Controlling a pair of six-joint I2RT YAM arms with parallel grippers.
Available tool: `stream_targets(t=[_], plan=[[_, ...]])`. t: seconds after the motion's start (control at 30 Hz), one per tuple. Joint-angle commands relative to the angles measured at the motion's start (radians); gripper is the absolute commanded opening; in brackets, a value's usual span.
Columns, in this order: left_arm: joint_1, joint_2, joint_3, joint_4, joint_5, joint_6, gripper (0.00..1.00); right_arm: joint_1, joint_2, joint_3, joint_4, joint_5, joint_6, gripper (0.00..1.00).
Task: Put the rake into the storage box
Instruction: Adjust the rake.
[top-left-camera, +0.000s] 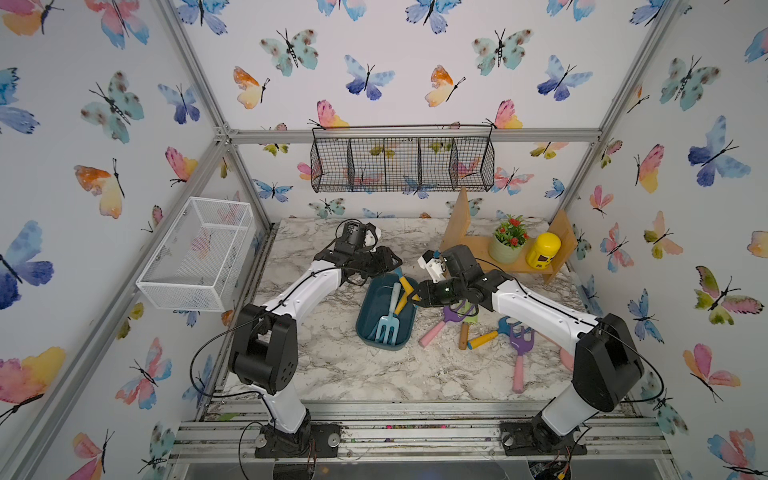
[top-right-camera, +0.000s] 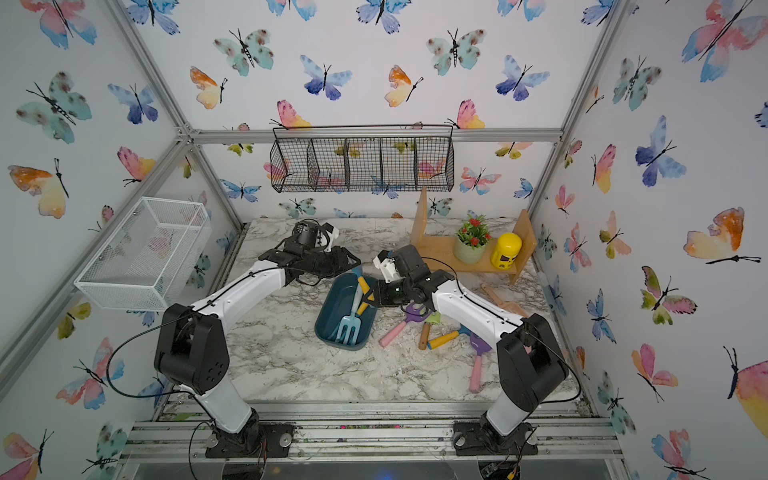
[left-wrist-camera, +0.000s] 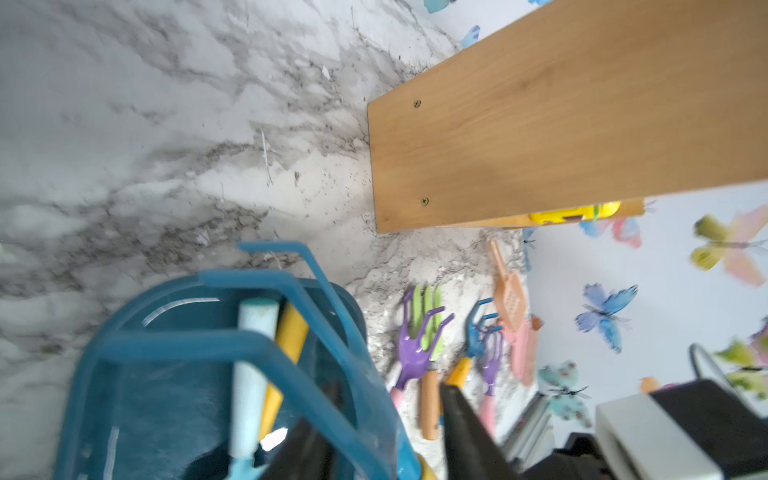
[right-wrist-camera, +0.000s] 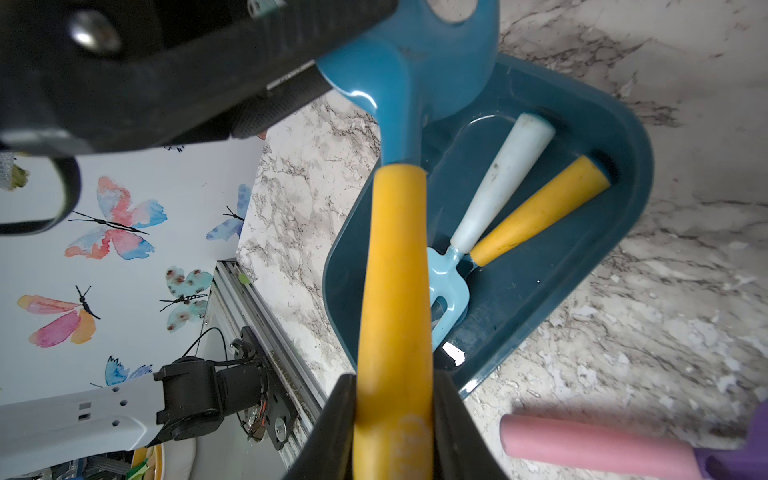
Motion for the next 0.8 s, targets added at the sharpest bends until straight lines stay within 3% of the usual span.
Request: stream_targets(t=[0.0, 0.27, 0.57, 0.77], plan=[[0.005, -0.042, 0.006, -0.081, -0.076, 0.139, 0.59, 0.006, 0.021, 0.072, -0.06, -0.016, -0.025, 0.23], [-0.021, -0.085, 0.058, -0.3, -0.249, 0.308, 0.57, 0.006, 0.134, 0.281, -0.293, 0.015, -0.095, 0.21], [-0.068, -0.084, 0.032, -0.27, -0.101, 0.236, 0.54, 0.006, 0.208, 0.399, -0.365, -0.003, -0.146, 0.2], [-0.086, -0.066, 0.069, -0.272, -0.111, 0.25, 0.51, 0.006, 0.225, 0.426, -0.375, -0.017, -0.152, 0.2]])
